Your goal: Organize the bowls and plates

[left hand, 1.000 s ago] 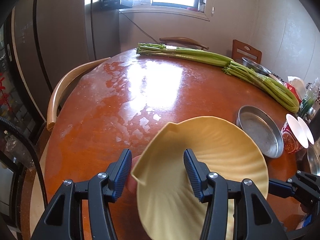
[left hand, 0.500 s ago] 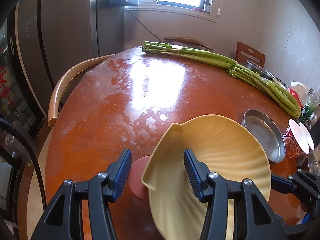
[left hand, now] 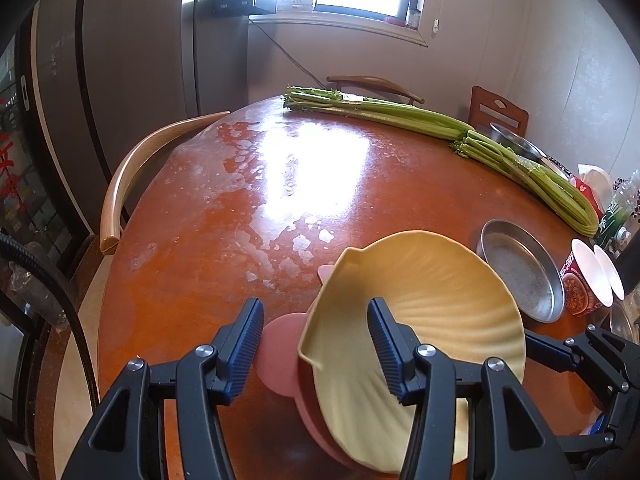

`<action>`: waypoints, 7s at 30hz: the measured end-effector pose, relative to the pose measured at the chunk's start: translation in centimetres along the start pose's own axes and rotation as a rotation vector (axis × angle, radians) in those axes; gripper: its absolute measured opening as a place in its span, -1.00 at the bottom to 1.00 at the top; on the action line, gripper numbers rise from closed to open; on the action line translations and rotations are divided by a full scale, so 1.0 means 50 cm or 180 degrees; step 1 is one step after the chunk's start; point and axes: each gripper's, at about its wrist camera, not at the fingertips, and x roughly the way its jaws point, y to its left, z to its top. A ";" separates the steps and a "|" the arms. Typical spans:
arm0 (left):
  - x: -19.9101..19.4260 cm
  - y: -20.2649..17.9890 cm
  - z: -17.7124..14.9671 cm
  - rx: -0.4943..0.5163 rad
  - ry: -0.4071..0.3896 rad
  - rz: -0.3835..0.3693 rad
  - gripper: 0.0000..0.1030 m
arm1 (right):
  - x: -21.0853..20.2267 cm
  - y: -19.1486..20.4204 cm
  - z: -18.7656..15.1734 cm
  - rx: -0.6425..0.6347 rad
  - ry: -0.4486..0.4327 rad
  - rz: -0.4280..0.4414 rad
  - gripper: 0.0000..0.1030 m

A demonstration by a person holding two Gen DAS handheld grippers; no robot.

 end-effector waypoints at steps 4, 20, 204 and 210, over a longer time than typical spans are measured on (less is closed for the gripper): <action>-0.002 0.004 -0.004 -0.0024 0.0003 0.0016 0.04 | 0.000 0.007 -0.001 0.0008 0.0009 0.0028 0.00; -0.038 -0.007 -0.005 -0.0044 -0.0084 0.0015 0.04 | -0.033 -0.015 -0.001 0.0118 -0.0144 0.0131 0.00; -0.066 -0.082 -0.023 0.0032 0.0156 -0.0070 0.09 | -0.109 -0.047 -0.035 0.0482 -0.0340 0.0633 0.11; -0.053 -0.070 -0.030 -0.0039 0.0187 -0.0050 0.09 | -0.091 -0.041 -0.031 0.0429 -0.0277 0.0655 0.11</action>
